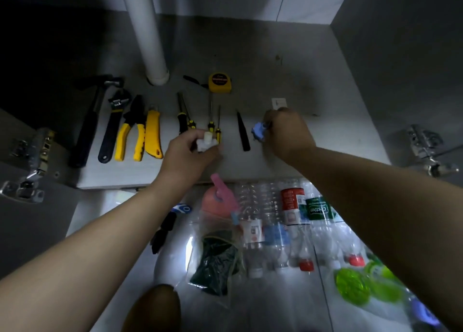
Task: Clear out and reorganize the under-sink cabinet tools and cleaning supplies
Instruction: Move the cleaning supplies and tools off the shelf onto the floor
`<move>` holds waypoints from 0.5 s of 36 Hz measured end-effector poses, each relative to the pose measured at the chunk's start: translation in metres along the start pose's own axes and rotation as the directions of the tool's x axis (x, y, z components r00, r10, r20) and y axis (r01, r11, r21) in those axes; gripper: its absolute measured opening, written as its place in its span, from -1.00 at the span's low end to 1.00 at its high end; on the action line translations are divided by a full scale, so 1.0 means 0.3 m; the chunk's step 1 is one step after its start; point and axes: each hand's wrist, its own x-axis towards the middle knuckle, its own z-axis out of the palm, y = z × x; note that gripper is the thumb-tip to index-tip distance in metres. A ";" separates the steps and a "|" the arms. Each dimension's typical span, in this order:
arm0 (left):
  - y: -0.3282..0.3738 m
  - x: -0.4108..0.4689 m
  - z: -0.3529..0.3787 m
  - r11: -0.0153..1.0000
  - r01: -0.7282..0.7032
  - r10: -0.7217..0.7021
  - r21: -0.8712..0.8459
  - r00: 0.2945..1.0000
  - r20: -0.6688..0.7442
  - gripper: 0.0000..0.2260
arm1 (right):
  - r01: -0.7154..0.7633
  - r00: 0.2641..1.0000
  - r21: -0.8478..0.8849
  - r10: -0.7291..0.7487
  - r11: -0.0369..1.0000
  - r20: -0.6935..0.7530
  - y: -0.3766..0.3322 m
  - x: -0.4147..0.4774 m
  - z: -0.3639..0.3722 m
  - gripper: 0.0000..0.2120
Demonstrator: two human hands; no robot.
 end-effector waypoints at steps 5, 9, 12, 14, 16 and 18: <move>0.025 -0.055 0.001 1.000 -0.023 0.023 0.000 1.000 0.002 -0.84 | -0.002 0.999 0.062 0.005 0.998 -0.042 0.025 -0.161 -0.059 -0.88; 0.036 -0.089 -0.003 1.000 -0.028 0.028 0.008 1.000 -0.007 -0.85 | 0.087 0.996 0.129 -0.090 0.988 0.020 0.059 -0.336 -0.112 -0.83; 0.041 -0.105 0.009 0.999 -0.040 0.040 -0.001 0.999 -0.024 -0.93 | 0.121 0.970 0.120 -0.143 0.985 0.195 0.091 -0.484 -0.128 -0.79; 0.039 -0.116 0.017 0.999 -0.045 0.045 0.006 0.998 -0.052 -0.92 | 0.097 0.927 0.132 -0.138 0.986 0.349 0.108 -0.584 -0.112 -0.78; 0.034 -0.130 0.014 0.999 -0.054 0.054 -0.003 0.996 -0.078 -0.88 | 0.073 0.869 0.105 -0.115 0.992 0.481 0.125 -0.674 -0.072 -0.78; 0.027 -0.145 0.006 0.998 -0.070 0.070 -0.002 0.993 -0.096 -0.84 | 0.061 0.820 0.031 -0.068 0.998 0.569 0.147 -0.752 -0.016 -0.75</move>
